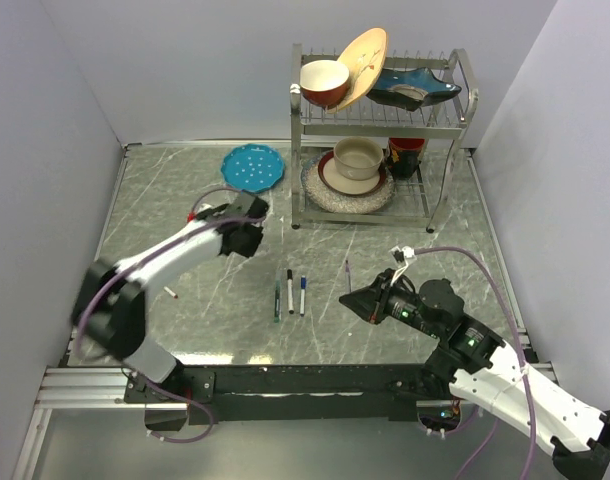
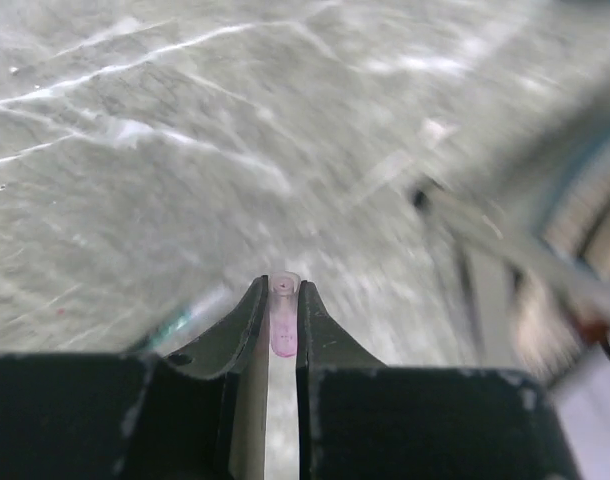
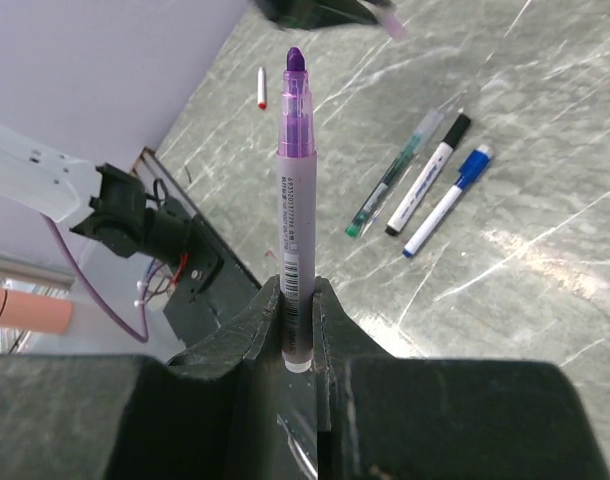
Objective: Insert the pens into the pen caps
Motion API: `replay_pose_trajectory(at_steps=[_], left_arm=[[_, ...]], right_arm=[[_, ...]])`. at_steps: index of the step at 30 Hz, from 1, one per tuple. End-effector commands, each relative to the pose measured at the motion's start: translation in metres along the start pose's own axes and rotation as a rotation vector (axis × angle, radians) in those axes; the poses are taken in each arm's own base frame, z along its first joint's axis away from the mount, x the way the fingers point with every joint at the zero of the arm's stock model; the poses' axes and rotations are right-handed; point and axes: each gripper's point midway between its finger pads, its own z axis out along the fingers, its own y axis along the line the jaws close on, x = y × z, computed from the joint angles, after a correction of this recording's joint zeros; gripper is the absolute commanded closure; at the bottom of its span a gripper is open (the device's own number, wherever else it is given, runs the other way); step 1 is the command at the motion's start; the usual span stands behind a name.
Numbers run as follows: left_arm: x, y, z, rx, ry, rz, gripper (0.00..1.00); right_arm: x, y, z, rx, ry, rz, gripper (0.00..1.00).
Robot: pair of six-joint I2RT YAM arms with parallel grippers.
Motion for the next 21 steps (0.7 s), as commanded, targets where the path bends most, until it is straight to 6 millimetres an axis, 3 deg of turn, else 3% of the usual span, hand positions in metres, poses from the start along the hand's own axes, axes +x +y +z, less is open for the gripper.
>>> replay_pose_trajectory(at_steps=[1, 3, 6, 7, 8, 9, 10, 12, 17, 21], left_arm=[[-0.01, -0.022, -0.057, 0.325, -0.003, 0.104, 0.99], [-0.01, -0.03, -0.08, 0.454, -0.007, 0.133, 0.99], [-0.009, -0.022, -0.109, 0.651, -0.01, 0.207, 0.99], [-0.012, -0.024, -0.133, 0.754, -0.005, 0.214, 0.99], [-0.012, -0.025, -0.144, 0.827, 0.003, 0.219, 0.99], [-0.006, -0.013, -0.138, 0.851, 0.016, 0.247, 0.99], [-0.006, -0.023, -0.171, 1.007, 0.035, 0.249, 0.99], [-0.003, -0.015, -0.18, 1.067, 0.054, 0.274, 0.99], [0.01, -0.008, -0.236, 1.339, 0.085, 0.454, 0.99], [0.014, 0.004, -0.249, 1.415, 0.111, 0.477, 0.99]], right_arm=[[-0.005, 0.018, 0.008, -0.092, -0.006, 0.004, 1.0], [-0.002, 0.023, 0.014, -0.124, 0.007, 0.029, 1.0], [-0.001, 0.033, 0.028, -0.161, 0.027, 0.055, 1.0], [0.006, 0.038, 0.036, -0.172, 0.056, 0.056, 1.0], [0.008, 0.04, 0.04, -0.164, 0.062, 0.047, 1.0], [0.003, 0.05, 0.044, -0.172, 0.057, 0.032, 1.0], [0.02, 0.057, 0.051, -0.172, 0.114, 0.001, 1.0], [0.016, 0.067, 0.06, -0.156, 0.107, -0.016, 1.0], [0.034, 0.087, 0.08, -0.203, 0.145, -0.007, 1.0], [0.04, 0.093, 0.092, -0.216, 0.158, -0.001, 1.0]])
